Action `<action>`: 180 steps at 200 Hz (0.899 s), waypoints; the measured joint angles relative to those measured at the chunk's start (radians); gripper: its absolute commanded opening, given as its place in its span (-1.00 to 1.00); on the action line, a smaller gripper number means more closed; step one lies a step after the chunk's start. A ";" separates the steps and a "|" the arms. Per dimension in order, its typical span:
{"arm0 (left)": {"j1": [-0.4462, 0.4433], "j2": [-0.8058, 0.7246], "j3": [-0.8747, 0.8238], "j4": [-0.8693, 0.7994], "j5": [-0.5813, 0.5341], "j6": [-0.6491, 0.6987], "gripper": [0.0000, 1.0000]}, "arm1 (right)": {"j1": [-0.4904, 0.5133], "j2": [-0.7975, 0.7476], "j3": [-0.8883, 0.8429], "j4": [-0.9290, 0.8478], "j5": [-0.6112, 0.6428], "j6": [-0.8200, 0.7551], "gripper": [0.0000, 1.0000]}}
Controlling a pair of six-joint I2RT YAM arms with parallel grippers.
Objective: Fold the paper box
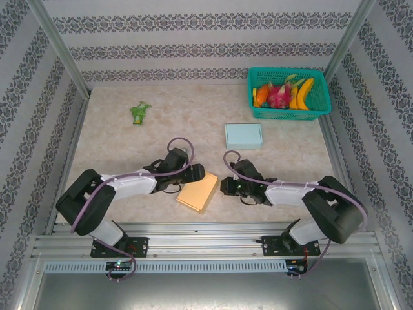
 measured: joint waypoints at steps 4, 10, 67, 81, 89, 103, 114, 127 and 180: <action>-0.005 0.006 0.004 0.000 0.000 0.000 0.62 | -0.001 0.006 0.001 0.004 -0.002 0.002 -0.80; -0.016 0.016 0.011 0.000 0.000 0.001 0.62 | -0.002 0.015 0.003 0.011 -0.004 0.002 -0.80; -0.079 0.087 0.068 0.010 -0.031 -0.006 0.60 | -0.026 0.071 0.007 0.084 -0.064 0.050 -0.83; -0.079 0.089 0.069 0.013 -0.031 -0.012 0.61 | -0.032 0.078 0.005 0.101 -0.076 0.067 -0.83; -0.079 0.090 0.074 0.010 -0.035 -0.013 0.62 | -0.035 0.083 0.004 0.108 -0.082 0.074 -0.83; -0.079 0.092 0.089 -0.014 -0.047 -0.014 0.63 | -0.041 0.089 0.004 0.118 -0.093 0.081 -0.83; -0.077 0.092 0.101 -0.032 -0.057 -0.014 0.64 | -0.047 0.095 0.004 0.134 -0.098 0.084 -0.82; -0.063 0.092 0.110 -0.046 -0.053 -0.014 0.64 | -0.054 0.105 0.005 0.158 -0.104 0.088 -0.83; 0.089 0.095 0.121 -0.014 0.031 -0.015 0.68 | -0.093 0.083 0.039 0.203 -0.076 0.049 -0.80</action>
